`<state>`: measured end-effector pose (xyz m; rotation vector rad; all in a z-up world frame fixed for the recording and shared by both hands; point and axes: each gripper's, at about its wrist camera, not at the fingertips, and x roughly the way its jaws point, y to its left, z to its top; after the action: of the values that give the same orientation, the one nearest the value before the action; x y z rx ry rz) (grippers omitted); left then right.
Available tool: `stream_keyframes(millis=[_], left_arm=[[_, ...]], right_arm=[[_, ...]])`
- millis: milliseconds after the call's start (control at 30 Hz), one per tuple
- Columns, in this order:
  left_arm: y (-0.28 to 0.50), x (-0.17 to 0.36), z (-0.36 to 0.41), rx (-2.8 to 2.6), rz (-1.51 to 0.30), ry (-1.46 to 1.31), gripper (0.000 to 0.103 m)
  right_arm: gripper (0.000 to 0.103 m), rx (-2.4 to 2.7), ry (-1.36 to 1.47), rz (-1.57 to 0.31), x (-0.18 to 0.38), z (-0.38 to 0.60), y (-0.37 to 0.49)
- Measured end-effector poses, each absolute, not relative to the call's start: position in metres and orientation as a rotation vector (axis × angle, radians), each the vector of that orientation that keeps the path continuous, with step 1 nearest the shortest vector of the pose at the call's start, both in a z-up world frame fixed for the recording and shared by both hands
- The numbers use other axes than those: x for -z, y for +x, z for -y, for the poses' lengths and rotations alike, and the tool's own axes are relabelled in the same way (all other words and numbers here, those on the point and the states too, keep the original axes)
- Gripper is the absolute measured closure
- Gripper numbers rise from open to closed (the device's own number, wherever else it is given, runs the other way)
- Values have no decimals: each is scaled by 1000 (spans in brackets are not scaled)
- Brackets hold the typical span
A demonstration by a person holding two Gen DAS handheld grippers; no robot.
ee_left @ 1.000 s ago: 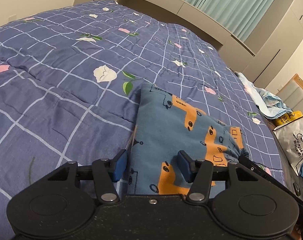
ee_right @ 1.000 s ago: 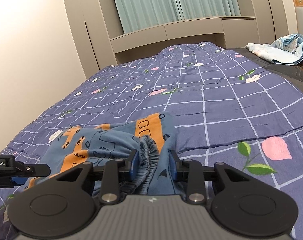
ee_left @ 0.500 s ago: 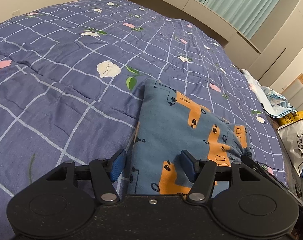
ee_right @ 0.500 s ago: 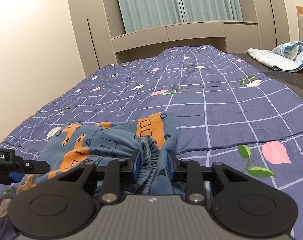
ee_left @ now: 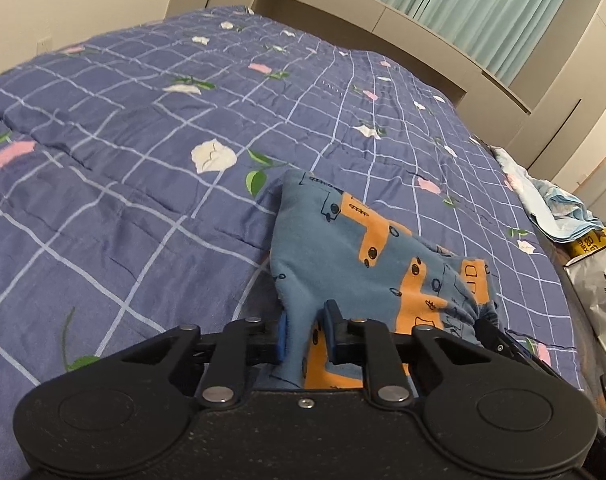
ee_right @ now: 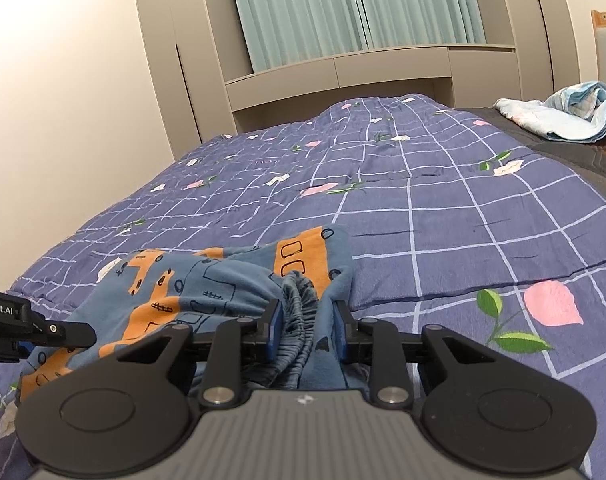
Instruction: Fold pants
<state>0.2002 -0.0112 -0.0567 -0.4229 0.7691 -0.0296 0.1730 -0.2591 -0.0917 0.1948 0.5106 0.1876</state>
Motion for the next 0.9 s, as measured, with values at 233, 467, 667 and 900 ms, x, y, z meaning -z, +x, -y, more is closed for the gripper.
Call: stream_keyframes(millis=[233,467,667,900], left_arm=[[197,47,21,24,-745,-358,92],[190,39,21,35,-728,-360,96],[175,24,24,71,-689,-340,98],[154,3,29,108,-637,-322,98]], right_arm=[[78,-195,209,-499,92,261,172],[84,-221,243,-456,90,267,164],[89,-215,253,-421,75,262,140],[91,-208,258,-376,53,254,98]])
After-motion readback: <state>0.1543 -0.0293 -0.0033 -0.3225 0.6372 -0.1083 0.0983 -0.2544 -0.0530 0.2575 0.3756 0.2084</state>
